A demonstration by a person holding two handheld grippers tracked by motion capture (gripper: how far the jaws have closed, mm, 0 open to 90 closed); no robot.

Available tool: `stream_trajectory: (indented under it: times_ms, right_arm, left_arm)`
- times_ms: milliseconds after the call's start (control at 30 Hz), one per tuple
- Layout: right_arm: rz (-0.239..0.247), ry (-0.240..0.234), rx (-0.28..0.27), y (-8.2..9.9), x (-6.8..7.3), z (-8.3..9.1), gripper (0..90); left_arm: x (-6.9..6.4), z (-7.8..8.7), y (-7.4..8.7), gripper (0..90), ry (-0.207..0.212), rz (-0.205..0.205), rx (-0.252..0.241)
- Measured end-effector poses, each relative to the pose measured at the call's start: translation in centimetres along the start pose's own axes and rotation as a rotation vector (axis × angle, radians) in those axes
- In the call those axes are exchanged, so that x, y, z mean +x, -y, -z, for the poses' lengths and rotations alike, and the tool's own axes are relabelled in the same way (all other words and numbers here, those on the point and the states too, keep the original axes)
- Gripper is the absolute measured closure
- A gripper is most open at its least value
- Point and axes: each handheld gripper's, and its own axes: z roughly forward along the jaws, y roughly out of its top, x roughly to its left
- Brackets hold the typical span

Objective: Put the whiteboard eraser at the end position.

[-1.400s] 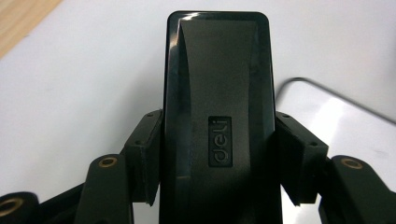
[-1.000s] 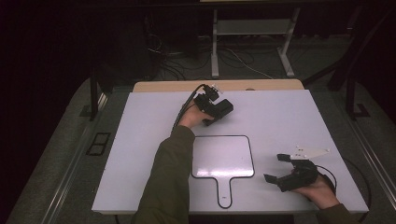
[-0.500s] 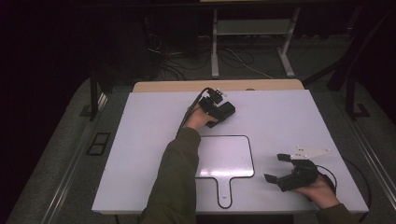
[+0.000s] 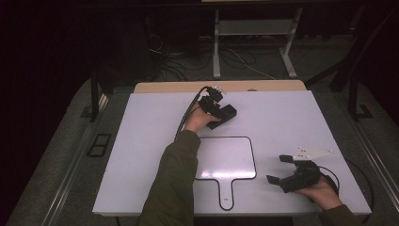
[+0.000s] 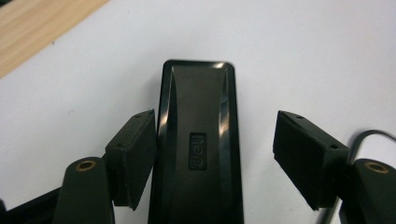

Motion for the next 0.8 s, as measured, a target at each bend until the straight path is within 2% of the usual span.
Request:
stream_trajectory:
  times_ms: [67, 133, 433, 567, 600, 700, 800]
  right_arm:
    - [0.005, -0.003, -0.001, 0.0, -0.1, -0.1, 0.0]
    - [0.003, -0.004, 0.000, -0.1, -0.1, -0.1, 0.0]
    - [0.033, -0.008, -0.002, -0.4, -0.3, -0.7, 0.0]
    - [0.045, -0.013, -0.003, -0.5, -0.3, -0.9, 0.0]
    - [0.047, -0.017, -0.003, -0.5, -0.4, -1.0, 0.0]
    - [0.047, -0.015, 0.004, -0.5, -0.6, -1.0, 0.0]
    - [0.048, -0.011, 0.002, -0.5, -0.6, -1.0, 0.0]
  left_arm:
    - [0.0, 0.2, 0.0, 26.7, -0.002, -0.019, -0.009]
    - [-0.3, 0.4, 0.2, 25.6, -0.016, -0.004, -0.033]
    - [-1.3, 2.7, 1.4, 21.1, -0.027, -0.032, -0.065]
    - [-1.9, 3.9, 2.4, 20.0, -0.024, -0.012, -0.089]
    - [-1.9, 4.2, 2.7, 19.8, -0.021, -0.027, -0.082]
    - [-2.3, 5.1, 3.4, 18.9, -0.024, -0.013, -0.105]
    - [-2.7, 6.0, 4.1, 18.1, -0.021, -0.017, -0.132]
